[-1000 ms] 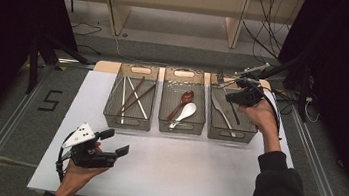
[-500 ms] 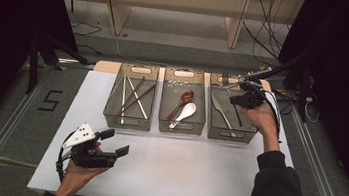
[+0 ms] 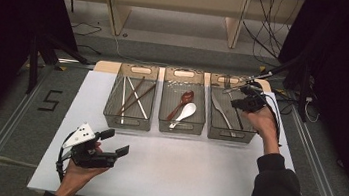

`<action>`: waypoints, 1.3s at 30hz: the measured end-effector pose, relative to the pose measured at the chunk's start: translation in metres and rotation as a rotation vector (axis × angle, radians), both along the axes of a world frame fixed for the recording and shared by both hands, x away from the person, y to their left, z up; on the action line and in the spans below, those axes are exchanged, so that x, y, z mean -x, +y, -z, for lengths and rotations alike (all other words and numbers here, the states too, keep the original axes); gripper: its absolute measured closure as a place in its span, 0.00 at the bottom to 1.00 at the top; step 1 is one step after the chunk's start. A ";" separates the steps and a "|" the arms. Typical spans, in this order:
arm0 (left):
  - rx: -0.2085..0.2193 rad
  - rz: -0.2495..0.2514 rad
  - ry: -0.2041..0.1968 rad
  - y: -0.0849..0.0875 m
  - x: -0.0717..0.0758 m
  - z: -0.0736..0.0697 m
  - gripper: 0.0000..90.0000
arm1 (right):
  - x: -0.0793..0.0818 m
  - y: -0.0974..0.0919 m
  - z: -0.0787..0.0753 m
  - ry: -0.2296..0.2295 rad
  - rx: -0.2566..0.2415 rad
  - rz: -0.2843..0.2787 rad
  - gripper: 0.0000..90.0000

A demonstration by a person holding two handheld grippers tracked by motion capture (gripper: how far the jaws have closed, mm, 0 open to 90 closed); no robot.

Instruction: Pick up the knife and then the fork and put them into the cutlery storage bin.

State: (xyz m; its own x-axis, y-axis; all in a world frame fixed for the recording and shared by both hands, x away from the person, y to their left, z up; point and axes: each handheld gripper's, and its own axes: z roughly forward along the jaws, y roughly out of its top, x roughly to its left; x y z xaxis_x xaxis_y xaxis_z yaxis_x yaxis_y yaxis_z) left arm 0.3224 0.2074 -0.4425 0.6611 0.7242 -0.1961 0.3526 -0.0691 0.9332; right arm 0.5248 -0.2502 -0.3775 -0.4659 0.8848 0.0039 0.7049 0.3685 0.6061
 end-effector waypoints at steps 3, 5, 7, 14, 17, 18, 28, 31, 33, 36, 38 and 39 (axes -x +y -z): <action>0.000 0.000 0.000 0.000 0.000 0.000 0.18 | 0.000 -0.001 0.003 0.007 -0.001 0.003 0.94; 0.001 0.000 0.000 0.000 0.000 0.000 0.18 | 0.000 -0.002 0.006 0.012 0.003 0.007 0.94; 0.000 0.001 0.000 0.000 0.000 0.000 0.18 | 0.000 -0.003 0.008 0.018 0.003 0.011 0.94; 0.001 0.000 0.000 0.000 0.000 0.000 0.18 | -0.003 -0.004 0.015 0.052 0.026 0.036 0.91; -0.001 0.001 0.002 0.000 0.000 0.000 0.18 | -0.003 -0.004 0.016 0.063 0.013 0.039 0.84; -0.002 0.002 0.001 0.000 0.000 0.000 0.18 | -0.002 -0.004 0.015 0.058 0.014 0.038 0.83; -0.001 0.001 0.001 0.000 0.000 0.000 0.18 | 0.008 0.004 0.007 0.033 -0.017 0.001 0.64; -0.001 0.000 0.001 0.000 0.000 0.000 0.18 | 0.017 0.009 0.002 0.004 -0.052 -0.018 0.57; 0.000 0.001 0.002 0.000 0.000 0.000 0.18 | 0.025 0.013 -0.001 -0.018 -0.085 -0.035 0.54; 0.000 0.002 0.003 -0.001 0.000 0.000 0.18 | 0.036 0.016 -0.002 -0.050 -0.134 -0.056 0.52; -0.001 0.002 0.003 -0.001 0.000 0.000 0.18 | 0.043 0.018 -0.002 -0.063 -0.168 -0.061 0.50; 0.000 0.002 0.005 -0.001 0.000 0.001 0.18 | 0.046 0.019 -0.002 -0.068 -0.180 -0.063 0.49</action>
